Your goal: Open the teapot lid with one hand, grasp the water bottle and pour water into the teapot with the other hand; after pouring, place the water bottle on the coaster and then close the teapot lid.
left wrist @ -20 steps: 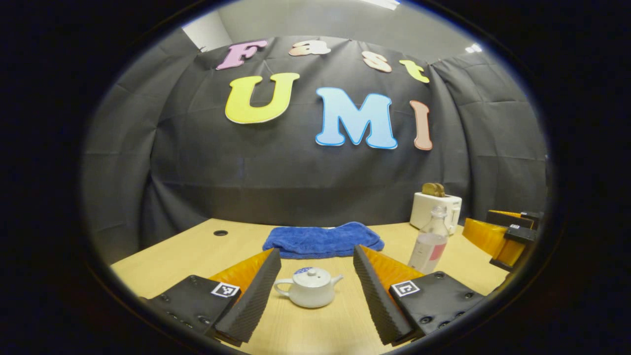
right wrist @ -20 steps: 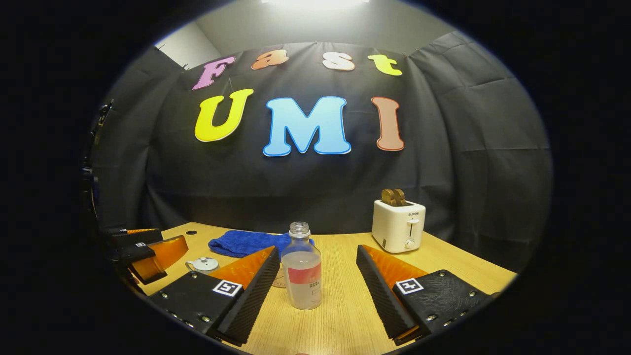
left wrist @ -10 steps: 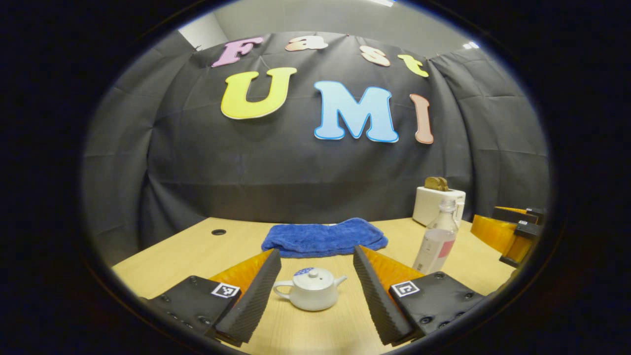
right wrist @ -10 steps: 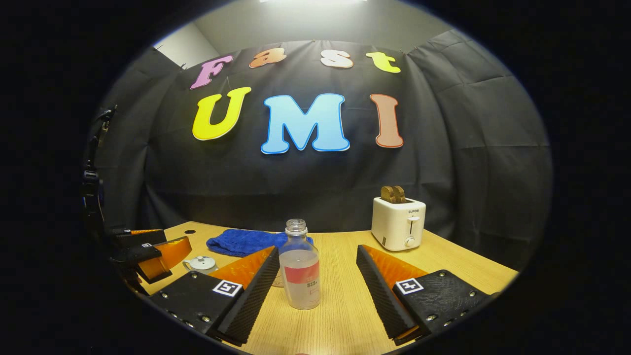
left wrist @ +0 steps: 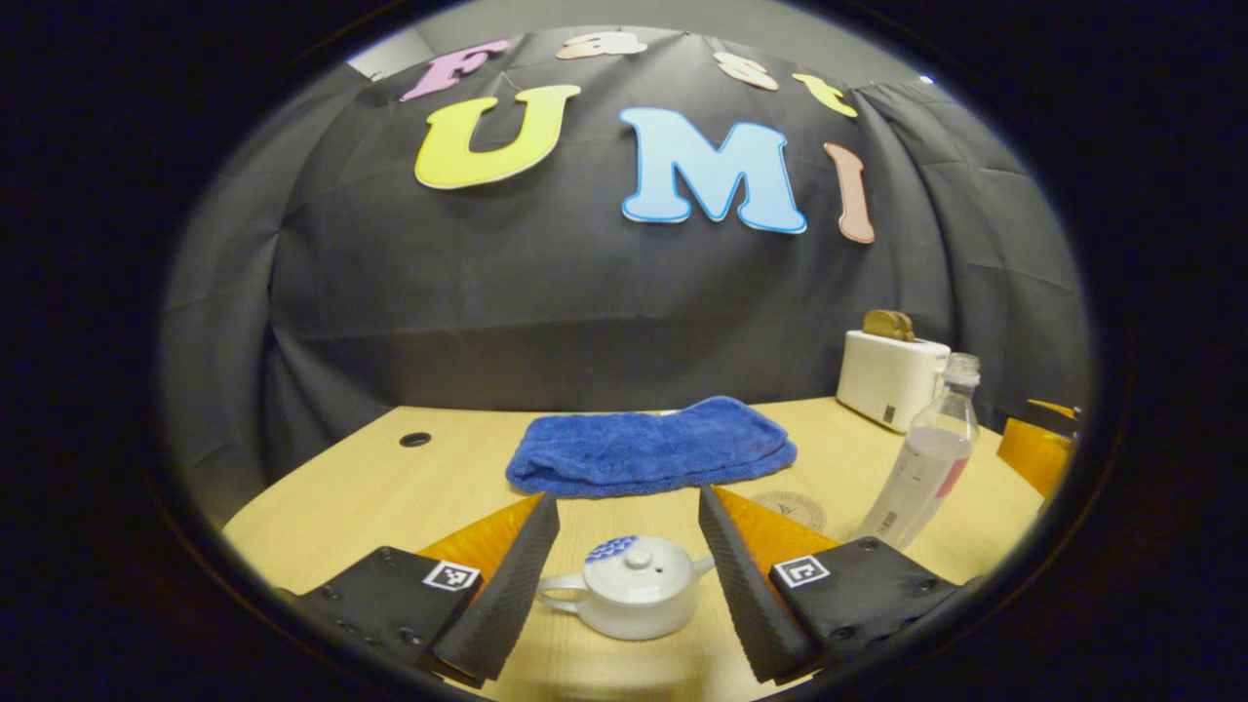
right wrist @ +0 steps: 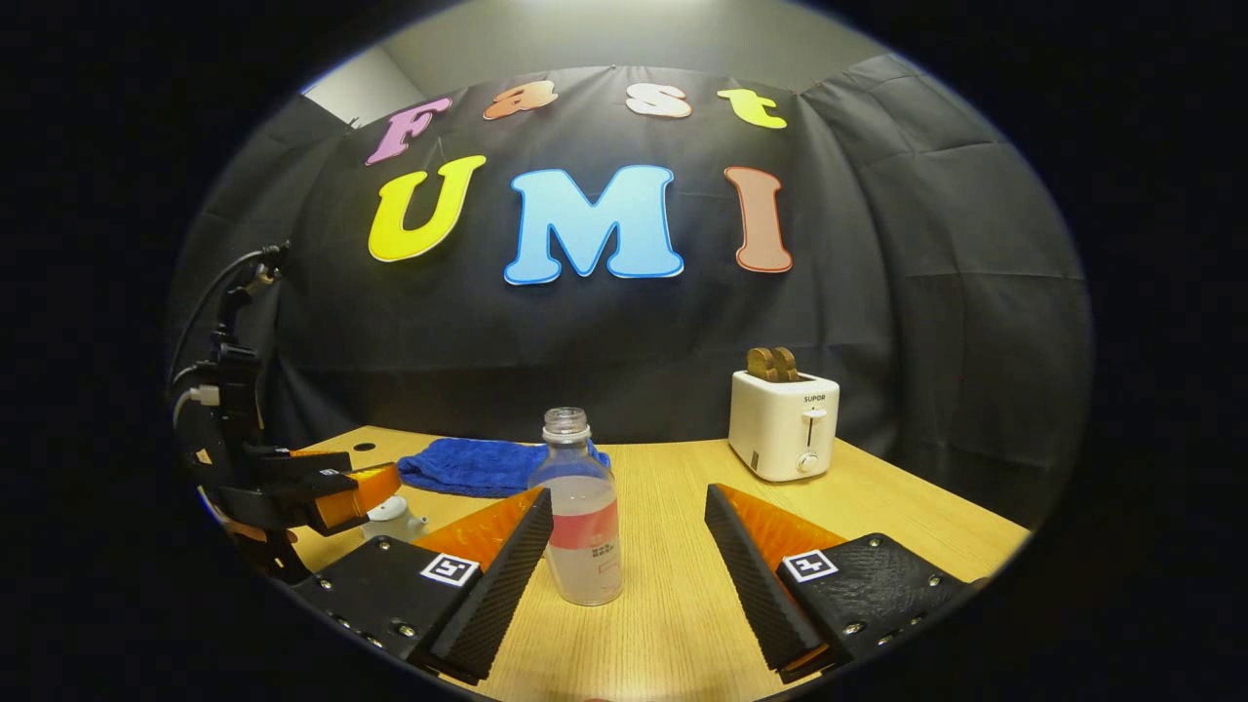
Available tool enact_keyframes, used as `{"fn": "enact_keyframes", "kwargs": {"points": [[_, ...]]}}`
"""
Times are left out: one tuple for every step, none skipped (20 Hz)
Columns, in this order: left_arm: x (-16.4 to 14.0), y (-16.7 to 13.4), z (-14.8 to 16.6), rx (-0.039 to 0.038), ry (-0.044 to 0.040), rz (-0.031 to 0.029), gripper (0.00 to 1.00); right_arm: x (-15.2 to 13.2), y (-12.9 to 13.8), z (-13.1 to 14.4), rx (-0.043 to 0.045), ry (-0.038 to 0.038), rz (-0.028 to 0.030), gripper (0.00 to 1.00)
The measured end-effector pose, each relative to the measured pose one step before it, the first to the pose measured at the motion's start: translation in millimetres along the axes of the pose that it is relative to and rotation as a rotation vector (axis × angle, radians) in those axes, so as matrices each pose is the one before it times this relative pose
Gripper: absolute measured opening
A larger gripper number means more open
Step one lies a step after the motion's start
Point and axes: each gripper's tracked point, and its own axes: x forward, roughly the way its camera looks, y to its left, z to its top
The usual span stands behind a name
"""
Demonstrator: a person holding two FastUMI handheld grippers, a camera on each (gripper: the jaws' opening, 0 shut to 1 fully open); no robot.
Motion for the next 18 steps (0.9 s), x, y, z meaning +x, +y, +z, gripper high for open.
{"fn": "enact_keyframes", "kwargs": {"points": [[5.67,0.96,-5.65,0.00306,0.01004,0.00095,0.95,1.38,-0.46,-2.28,0.00595,0.00478,-0.00018,0.98],[3.74,1.19,-3.07,0.00827,0.01060,0.00344,0.95,0.88,-1.28,-1.42,0.00479,0.00581,-0.00219,0.98],[1.68,0.92,-2.89,0.00782,0.00591,0.00324,0.95,0.90,-1.51,-1.66,0.00339,0.00469,-0.00218,0.98],[2.34,0.71,-1.46,0.00270,0.00373,0.00030,0.95,1.33,-0.84,-1.01,0.00277,0.00464,-0.00182,0.98],[2.65,-0.59,-1.54,0.00082,0.00564,-0.00109,0.95,1.39,-0.62,-2.13,0.00217,0.00436,-0.00064,0.98],[1.82,-0.25,-2.93,0.00290,0.00539,0.00224,0.93,0.41,-0.35,-0.28,0.00127,0.00321,-0.00043,0.98],[2.08,-0.06,-2.58,0.00261,0.00527,0.00153,0.93,0.01,-0.36,-1.17,0.00075,0.00238,-0.00008,0.98],[2.04,-0.42,-1.13,0.00222,0.00468,0.00066,0.93,-0.19,-0.58,0.02,-0.00016,0.00104,-0.00089,0.98],[0.47,0.06,-2.80,0.00253,0.00166,0.00232,0.93,0.36,-1.01,-1.22,-0.00052,-0.00013,-0.00189,0.98],[1.77,-0.32,-0.66,-0.00035,0.00345,-0.00566,0.93,0.11,-0.45,0.70,0.00063,-0.00032,-0.00194,0.97],[-0.22,0.81,2.25,-0.00571,-0.00691,-0.00036,0.91,0.34,-1.04,-0.49,0.00166,0.00067,-0.00201,0.97],[0.85,-1.06,-1.37,0.00113,0.00087,-0.00056,0.87,-0.02,-0.77,0.42,0.00292,0.00026,-0.00114,0.97],[0.25,-3.35,1.41,-0.00641,0.00209,-0.01227,0.83,-0.22,-1.10,-1.20,0.00252,0.00190,-0.00156,0.97],[0.12,-1.38,-0.34,-0.00900,-0.00191,-0.00875,0.79,-0.06,-0.90,0.08,0.00128,0.00085,-0.00253,0.98],[0.96,-2.12,0.83,0.00162,-0.00207,0.00043,0.75,0.00,-1.08,-1.48,0.00019,0.00189,-0.00396,0.98],[0.42,-1.26,-1.05,0.00844,0.00162,-0.00146,0.70,0.04,-0.70,-0.86,0.00033,0.00247,-0.00237,0.98],[0.25,-1.02,0.85,0.00532,0.00046,-0.00418,0.70,-0.05,-1.12,-1.57,0.00127,0.00210,-0.00134,0.98],[-1.20,2.38,2.16,0.00325,-0.01520,0.00919,0.69,0.30,-0.91,-0.34,0.00081,0.00233,-0.00333,0.98]]}}
